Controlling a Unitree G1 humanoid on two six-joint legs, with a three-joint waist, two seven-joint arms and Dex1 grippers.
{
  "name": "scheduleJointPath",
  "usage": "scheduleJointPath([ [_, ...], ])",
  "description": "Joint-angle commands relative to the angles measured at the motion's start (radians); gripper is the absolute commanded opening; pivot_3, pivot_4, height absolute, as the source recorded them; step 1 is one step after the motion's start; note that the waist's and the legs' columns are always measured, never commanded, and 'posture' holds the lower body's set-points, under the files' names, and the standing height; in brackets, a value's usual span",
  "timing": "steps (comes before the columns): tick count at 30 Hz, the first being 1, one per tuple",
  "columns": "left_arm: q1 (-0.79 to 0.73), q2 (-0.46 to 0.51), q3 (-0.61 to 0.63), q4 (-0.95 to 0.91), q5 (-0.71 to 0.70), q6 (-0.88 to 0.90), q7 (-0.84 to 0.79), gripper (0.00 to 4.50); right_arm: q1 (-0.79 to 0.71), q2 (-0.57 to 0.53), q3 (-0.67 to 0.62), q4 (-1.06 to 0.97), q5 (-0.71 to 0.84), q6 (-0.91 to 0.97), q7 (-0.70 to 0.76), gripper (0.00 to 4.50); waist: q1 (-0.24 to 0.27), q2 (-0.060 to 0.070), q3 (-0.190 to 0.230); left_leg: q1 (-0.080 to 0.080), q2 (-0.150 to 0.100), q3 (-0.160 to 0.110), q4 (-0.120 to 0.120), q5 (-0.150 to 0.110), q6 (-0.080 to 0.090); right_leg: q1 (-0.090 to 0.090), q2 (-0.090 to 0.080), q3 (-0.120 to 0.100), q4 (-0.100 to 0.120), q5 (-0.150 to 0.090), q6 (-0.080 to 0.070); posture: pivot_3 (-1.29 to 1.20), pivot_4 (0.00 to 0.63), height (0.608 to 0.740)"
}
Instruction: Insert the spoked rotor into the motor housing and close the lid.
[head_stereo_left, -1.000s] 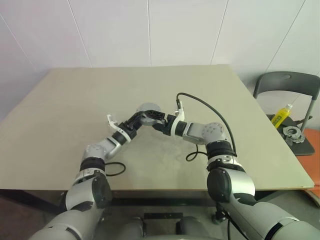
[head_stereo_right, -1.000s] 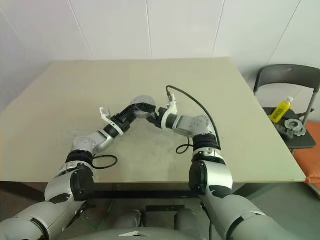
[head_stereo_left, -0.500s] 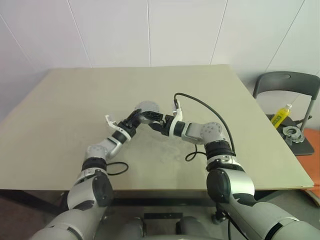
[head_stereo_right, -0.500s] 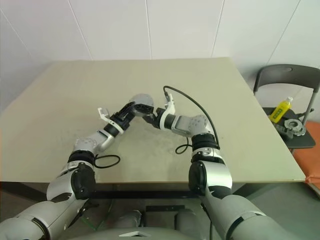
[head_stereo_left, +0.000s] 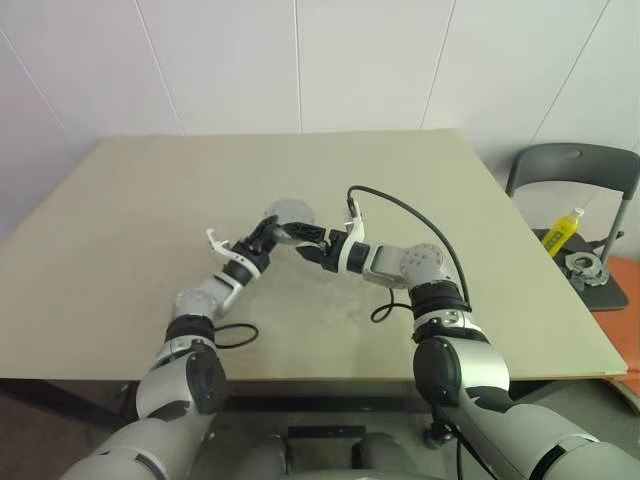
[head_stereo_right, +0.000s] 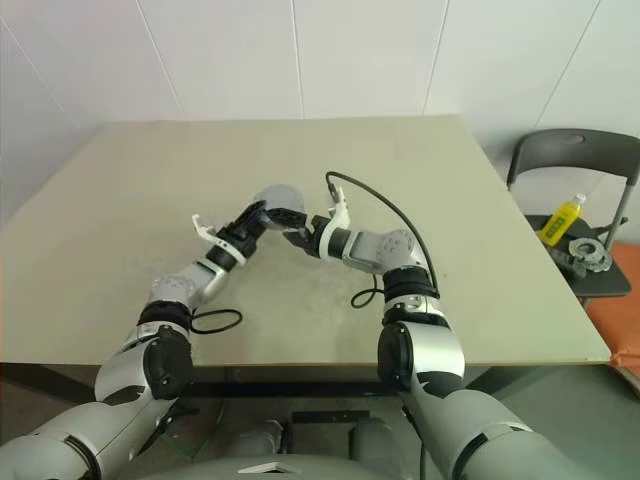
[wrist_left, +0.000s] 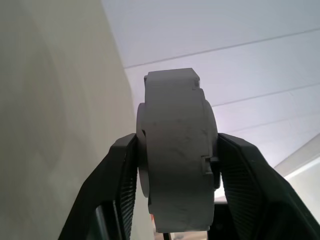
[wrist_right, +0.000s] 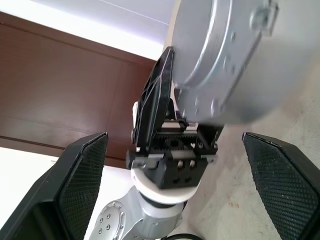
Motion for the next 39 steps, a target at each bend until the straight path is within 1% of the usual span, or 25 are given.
scheduleJointPath([
  [1, -0.059, 0.007, 0.085, -0.009, -0.074, -0.086, 0.015, 2.12, -0.030, 0.001, 0.004, -0.030, 0.019, -0.011, 0.016, 4.50, 0.000, 0.000, 0.000, 0.000, 0.000, 0.000, 0.000, 0.000, 0.000, 0.000, 0.000, 0.000, 0.000, 0.000, 0.000, 0.00, 0.000, 0.740],
  [4, -0.072, 0.010, 0.126, 0.006, -0.088, -0.162, 0.037, 2.12, -0.031, 0.000, 0.006, -0.028, 0.017, -0.014, 0.019, 4.50, 0.001, 0.000, 0.000, 0.000, 0.000, 0.000, 0.000, 0.000, 0.000, 0.000, 0.000, 0.000, 0.000, 0.000, 0.000, 0.00, 0.000, 0.740],
  [7, -0.088, 0.016, 0.167, 0.012, -0.093, -0.276, 0.057, 2.12, -0.031, -0.003, 0.009, -0.027, 0.015, -0.014, 0.022, 4.50, 0.001, -0.001, 0.000, 0.000, 0.000, 0.000, 0.000, 0.000, 0.000, 0.000, 0.000, 0.000, 0.000, 0.000, 0.000, 0.00, 0.000, 0.740],
  [9, -0.093, 0.018, 0.176, 0.014, -0.085, -0.334, 0.063, 2.12, -0.031, -0.005, 0.010, -0.028, 0.015, -0.014, 0.023, 4.50, 0.001, -0.001, 0.000, 0.000, 0.000, 0.000, 0.001, 0.000, 0.000, 0.000, 0.000, 0.000, 0.000, 0.000, 0.000, 0.00, 0.000, 0.740],
  [13, -0.086, 0.038, 0.127, 0.033, 0.051, -0.639, 0.147, 2.12, -0.021, -0.009, 0.035, -0.047, 0.004, -0.017, 0.032, 4.50, 0.001, -0.002, -0.001, 0.000, 0.000, 0.001, 0.001, 0.000, 0.000, 0.000, 0.000, 0.000, 0.000, 0.000, 0.000, 0.00, 0.000, 0.740],
  [15, -0.092, 0.044, 0.132, 0.059, 0.068, -0.721, 0.190, 2.12, -0.019, -0.010, 0.039, -0.051, 0.005, -0.019, 0.034, 4.50, 0.002, -0.003, -0.001, 0.000, 0.000, 0.001, 0.001, 0.000, 0.000, 0.000, 0.000, 0.000, 0.000, 0.000, 0.000, 0.00, 0.000, 0.740],
  [17, -0.084, 0.070, 0.121, 0.093, 0.115, -0.832, 0.256, 2.12, -0.012, -0.014, 0.054, -0.066, 0.001, -0.023, 0.042, 4.50, 0.002, -0.003, -0.001, 0.000, 0.000, 0.001, 0.001, 0.000, 0.000, 0.000, 0.000, 0.000, 0.000, 0.000, 0.000, 0.00, 0.000, 0.740],
  [19, -0.080, 0.088, 0.115, 0.116, 0.137, -0.889, 0.284, 2.12, -0.007, -0.016, 0.060, -0.076, 0.002, -0.025, 0.047, 4.50, 0.003, -0.005, -0.001, 0.000, 0.000, 0.001, 0.001, 0.000, 0.000, 0.000, 0.000, 0.000, 0.000, 0.001, 0.001, 0.00, 0.000, 0.740],
  [23, -0.077, 0.109, 0.110, 0.139, 0.148, -0.925, 0.279, 2.12, -0.001, -0.022, 0.070, -0.093, 0.006, -0.025, 0.053, 4.50, 0.004, -0.007, -0.001, -0.001, -0.001, 0.001, 0.002, 0.000, 0.000, 0.000, 0.000, -0.001, 0.000, 0.001, 0.001, 0.00, 0.000, 0.740],
  [28, -0.075, 0.114, 0.107, 0.157, 0.159, -0.939, 0.287, 2.12, 0.000, -0.032, 0.078, -0.096, 0.008, -0.026, 0.061, 4.50, 0.004, -0.007, -0.001, -0.001, -0.001, 0.000, 0.006, 0.000, 0.000, 0.002, 0.001, -0.001, 0.000, 0.003, 0.002, 0.00, 0.000, 0.740],
  [39, -0.036, 0.099, 0.067, 0.188, 0.224, -0.955, 0.401, 2.12, -0.001, -0.040, 0.085, -0.093, 0.007, -0.029, 0.067, 4.50, 0.002, -0.007, -0.002, -0.001, 0.000, 0.000, 0.011, 0.000, 0.000, 0.002, 0.002, -0.001, 0.003, 0.004, 0.003, 0.00, 0.000, 0.740],
])
